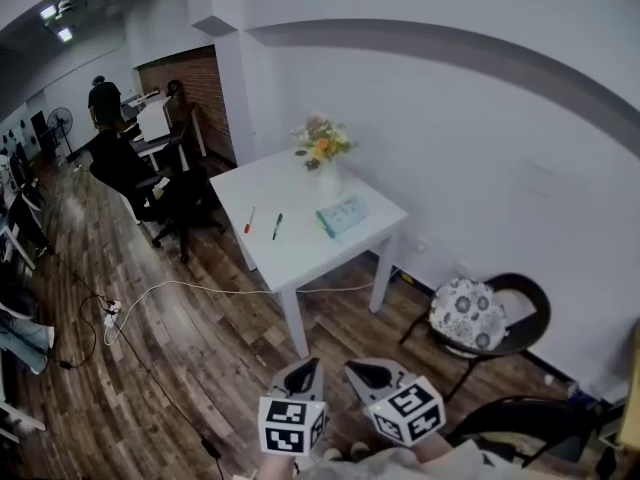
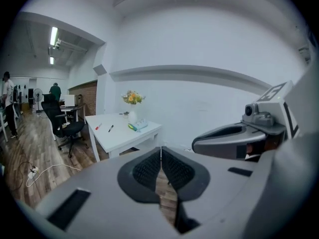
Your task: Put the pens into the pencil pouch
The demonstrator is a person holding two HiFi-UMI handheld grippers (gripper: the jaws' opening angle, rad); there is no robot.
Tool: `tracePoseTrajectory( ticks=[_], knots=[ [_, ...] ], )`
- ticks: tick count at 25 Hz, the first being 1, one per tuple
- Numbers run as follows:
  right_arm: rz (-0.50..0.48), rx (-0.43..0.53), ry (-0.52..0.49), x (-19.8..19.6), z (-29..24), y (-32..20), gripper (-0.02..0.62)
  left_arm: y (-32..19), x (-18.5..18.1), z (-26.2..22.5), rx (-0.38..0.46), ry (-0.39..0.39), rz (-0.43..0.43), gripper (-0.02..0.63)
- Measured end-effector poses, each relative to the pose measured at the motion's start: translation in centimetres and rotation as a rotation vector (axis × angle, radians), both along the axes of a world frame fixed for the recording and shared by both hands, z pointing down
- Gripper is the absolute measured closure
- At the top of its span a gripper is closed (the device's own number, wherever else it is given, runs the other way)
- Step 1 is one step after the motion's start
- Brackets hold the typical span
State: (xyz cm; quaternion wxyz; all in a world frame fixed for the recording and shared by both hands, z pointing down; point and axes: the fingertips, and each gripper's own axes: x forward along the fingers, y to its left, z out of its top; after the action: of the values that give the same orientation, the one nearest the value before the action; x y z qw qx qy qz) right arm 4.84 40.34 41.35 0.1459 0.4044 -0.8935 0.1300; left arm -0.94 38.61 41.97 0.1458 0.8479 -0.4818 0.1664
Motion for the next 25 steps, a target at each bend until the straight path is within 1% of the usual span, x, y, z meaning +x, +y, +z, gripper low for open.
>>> tracePoseTrajectory(
  ticks=[2, 4, 6, 8, 9, 10, 11, 12, 17, 21, 25],
  knots=[
    [0.034, 0.014, -0.013, 0.0, -0.3, -0.5, 0.588, 0.0, -0.1, -0.4, 0.005, 0.022, 0.01, 0.595],
    [0.072, 0.029, -0.021, 0.2, -0.4, -1.0, 0.586, 0.0, -0.4, -0.4, 0.001, 0.013, 0.017, 0.595],
    [0.087, 0.039, -0.027, 0.0, -0.5, -1.3, 0.586, 0.0, -1.0, -0.4, 0.003, 0.001, 0.016, 0.595],
    [0.101, 0.041, -0.035, -0.2, -1.0, -1.2, 0.584, -0.1, -1.4, -0.5, 0.009, 0.008, 0.008, 0.594],
    [0.108, 0.04, -0.035, -0.3, -1.1, -1.1, 0.562, 0.0, -1.6, -0.4, 0.008, 0.016, 0.005, 0.592],
    [0.112, 0.035, -0.032, -0.4, -1.0, -0.8, 0.497, 0.3, -1.6, -0.3, 0.003, 0.025, 0.003, 0.578],
    [0.11, 0.029, -0.028, -0.5, -0.8, -0.5, 0.476, 0.7, -1.7, 0.1, -0.004, 0.032, 0.002, 0.547],
    [0.107, 0.025, -0.025, -0.6, -0.6, -0.3, 0.476, 0.9, -1.8, 0.4, -0.011, 0.036, 0.0, 0.525],
    [0.139, 0.02, -0.042, -0.3, -0.7, -0.4, 0.476, 0.5, -3.2, 0.8, -0.022, 0.041, -0.021, 0.503],
    [0.155, 0.013, -0.031, -0.5, -0.6, -1.3, 0.476, -0.4, -4.5, 1.2, -0.038, 0.042, -0.036, 0.5],
    [0.156, 0.004, -0.022, -0.8, 0.0, -3.2, 0.476, -2.5, -4.8, 1.5, -0.046, 0.038, -0.035, 0.499]
  ],
)
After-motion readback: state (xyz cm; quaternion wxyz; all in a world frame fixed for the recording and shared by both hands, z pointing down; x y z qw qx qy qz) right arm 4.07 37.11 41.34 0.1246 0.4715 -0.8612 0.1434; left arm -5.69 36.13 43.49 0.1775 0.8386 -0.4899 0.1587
